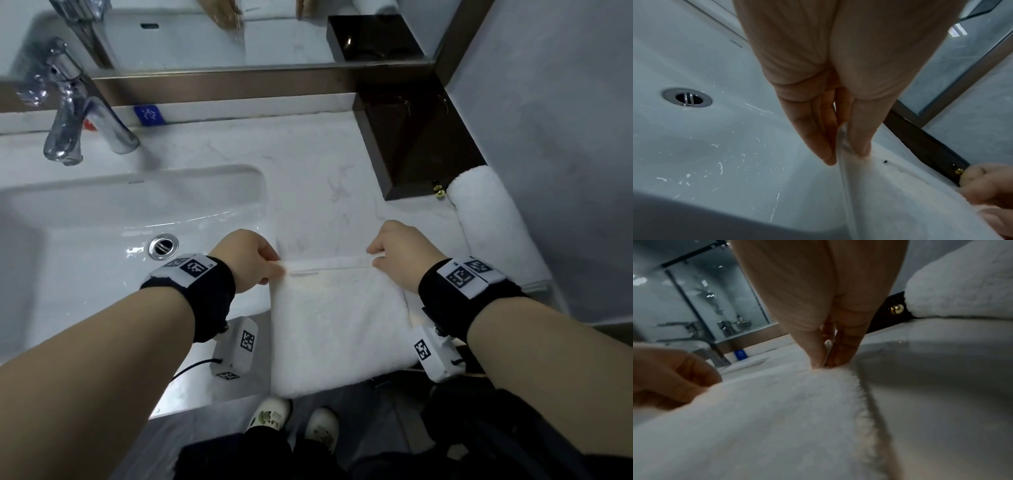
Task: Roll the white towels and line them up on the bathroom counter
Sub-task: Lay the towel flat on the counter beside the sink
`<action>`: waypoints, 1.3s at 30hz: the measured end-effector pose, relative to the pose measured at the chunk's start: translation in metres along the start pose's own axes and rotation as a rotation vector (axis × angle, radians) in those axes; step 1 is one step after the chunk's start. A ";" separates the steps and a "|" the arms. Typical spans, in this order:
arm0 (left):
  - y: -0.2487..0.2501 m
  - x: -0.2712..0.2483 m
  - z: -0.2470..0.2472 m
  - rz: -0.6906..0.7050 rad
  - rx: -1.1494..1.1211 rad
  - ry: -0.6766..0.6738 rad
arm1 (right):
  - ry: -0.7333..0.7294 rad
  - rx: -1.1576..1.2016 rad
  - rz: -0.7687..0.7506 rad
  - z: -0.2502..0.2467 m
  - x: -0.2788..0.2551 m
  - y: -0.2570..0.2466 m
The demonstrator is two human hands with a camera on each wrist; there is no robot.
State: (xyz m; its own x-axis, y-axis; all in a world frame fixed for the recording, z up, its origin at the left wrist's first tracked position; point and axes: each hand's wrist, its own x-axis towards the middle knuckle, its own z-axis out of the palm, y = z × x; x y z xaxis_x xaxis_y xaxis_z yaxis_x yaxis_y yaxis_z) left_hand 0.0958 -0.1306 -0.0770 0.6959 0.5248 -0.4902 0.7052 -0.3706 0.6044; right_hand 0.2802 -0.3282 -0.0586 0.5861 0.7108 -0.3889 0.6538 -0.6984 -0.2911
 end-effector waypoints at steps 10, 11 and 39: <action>0.002 0.000 0.008 0.200 0.095 0.140 | 0.075 -0.105 -0.110 0.006 -0.002 0.006; 0.004 0.002 0.008 0.230 0.114 0.157 | 0.089 -0.099 -0.123 0.007 -0.002 0.007; 0.006 -0.009 0.004 0.340 0.292 0.057 | 0.185 0.076 -0.163 0.023 -0.036 0.020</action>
State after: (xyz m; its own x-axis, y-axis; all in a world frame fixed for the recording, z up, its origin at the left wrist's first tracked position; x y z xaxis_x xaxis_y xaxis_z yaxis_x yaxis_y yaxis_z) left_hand 0.0949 -0.1408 -0.0715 0.8920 0.3742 -0.2536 0.4519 -0.7259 0.5185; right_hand 0.2615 -0.3699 -0.0701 0.5577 0.8131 -0.1672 0.7132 -0.5724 -0.4047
